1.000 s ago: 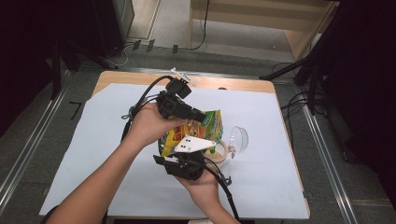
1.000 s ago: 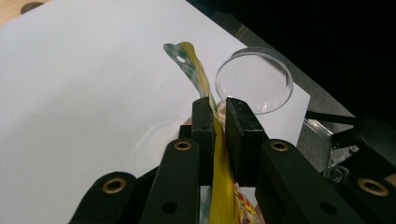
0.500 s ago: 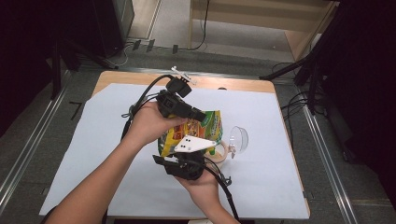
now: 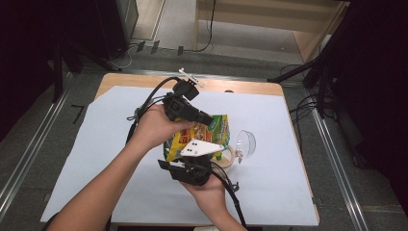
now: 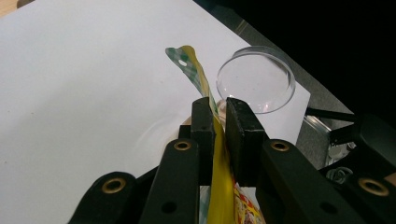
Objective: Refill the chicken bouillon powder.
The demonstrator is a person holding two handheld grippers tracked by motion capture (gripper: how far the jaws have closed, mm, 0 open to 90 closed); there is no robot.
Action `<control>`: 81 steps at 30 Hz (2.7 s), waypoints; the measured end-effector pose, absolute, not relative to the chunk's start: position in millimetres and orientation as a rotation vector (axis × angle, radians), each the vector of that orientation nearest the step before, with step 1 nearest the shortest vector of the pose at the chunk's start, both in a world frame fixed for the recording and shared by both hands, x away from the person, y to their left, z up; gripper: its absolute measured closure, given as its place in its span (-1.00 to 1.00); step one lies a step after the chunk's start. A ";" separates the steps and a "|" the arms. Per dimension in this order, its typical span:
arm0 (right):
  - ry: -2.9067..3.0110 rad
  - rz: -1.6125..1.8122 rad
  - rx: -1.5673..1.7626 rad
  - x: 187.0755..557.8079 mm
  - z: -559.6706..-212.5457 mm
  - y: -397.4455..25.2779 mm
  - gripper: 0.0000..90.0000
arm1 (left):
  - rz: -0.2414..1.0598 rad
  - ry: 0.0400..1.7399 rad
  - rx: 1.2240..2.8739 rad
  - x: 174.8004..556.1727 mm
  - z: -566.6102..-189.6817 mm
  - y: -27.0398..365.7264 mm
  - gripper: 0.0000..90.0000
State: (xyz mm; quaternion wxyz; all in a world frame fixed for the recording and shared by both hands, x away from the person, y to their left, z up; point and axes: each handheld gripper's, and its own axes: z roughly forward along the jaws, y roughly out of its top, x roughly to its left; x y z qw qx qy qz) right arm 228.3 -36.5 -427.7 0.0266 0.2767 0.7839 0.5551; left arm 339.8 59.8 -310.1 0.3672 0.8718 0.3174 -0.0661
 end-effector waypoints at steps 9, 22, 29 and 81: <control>2.420 1.714 0.856 228.5 -427.7 -36.6 0.56 | -0.166 0.812 2.244 340.1 -310.4 59.4 0.84; 2.426 1.705 0.847 229.0 -428.4 -36.5 0.56 | -0.166 0.810 2.240 340.0 -311.2 60.6 0.83; 2.434 1.694 0.846 230.2 -428.3 -37.6 0.56 | -0.162 0.810 2.239 340.0 -311.2 60.1 0.83; 2.534 1.605 0.682 219.0 -460.4 -31.3 0.29 | -0.268 0.789 2.197 319.3 -335.3 96.5 0.84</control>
